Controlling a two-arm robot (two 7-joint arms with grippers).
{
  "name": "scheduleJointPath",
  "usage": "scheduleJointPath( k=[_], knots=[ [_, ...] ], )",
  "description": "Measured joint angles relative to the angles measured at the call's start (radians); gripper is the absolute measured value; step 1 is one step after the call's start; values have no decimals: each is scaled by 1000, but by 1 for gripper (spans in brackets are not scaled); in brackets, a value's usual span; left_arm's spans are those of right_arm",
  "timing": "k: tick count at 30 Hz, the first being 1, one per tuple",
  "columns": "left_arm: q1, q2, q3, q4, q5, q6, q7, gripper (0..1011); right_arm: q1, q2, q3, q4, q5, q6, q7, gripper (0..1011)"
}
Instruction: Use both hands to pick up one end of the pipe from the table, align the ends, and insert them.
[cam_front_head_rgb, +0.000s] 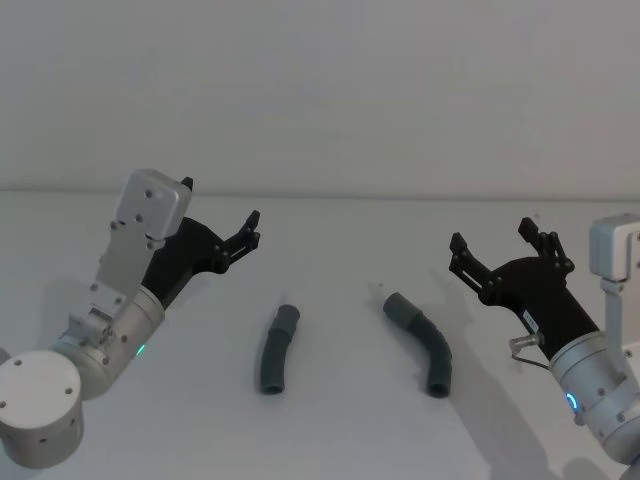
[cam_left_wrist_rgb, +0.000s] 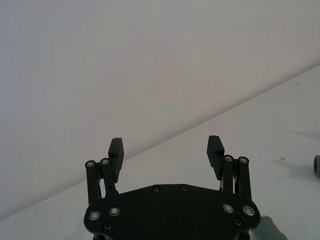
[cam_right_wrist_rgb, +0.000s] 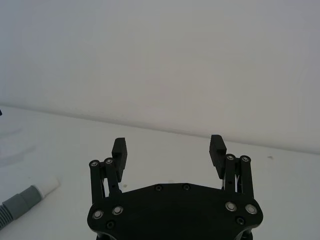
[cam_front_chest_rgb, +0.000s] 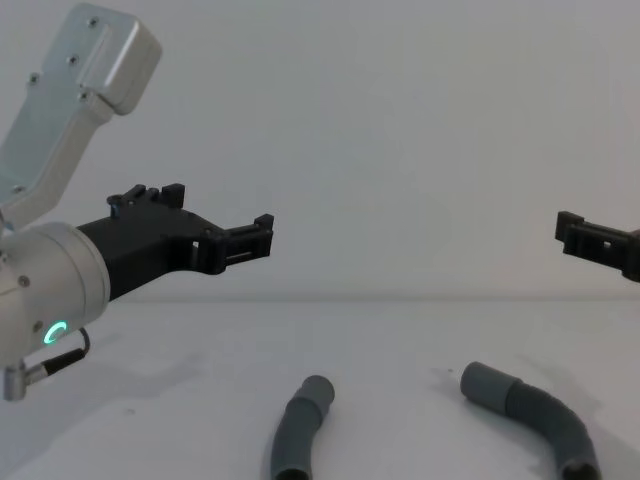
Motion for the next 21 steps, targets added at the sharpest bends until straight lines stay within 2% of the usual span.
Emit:
scheduleJointPath(
  k=[21],
  knots=[
    [0, 0, 0, 0, 0, 0, 0, 1001, 0, 0, 0, 0, 0, 0, 0, 1000]
  ],
)
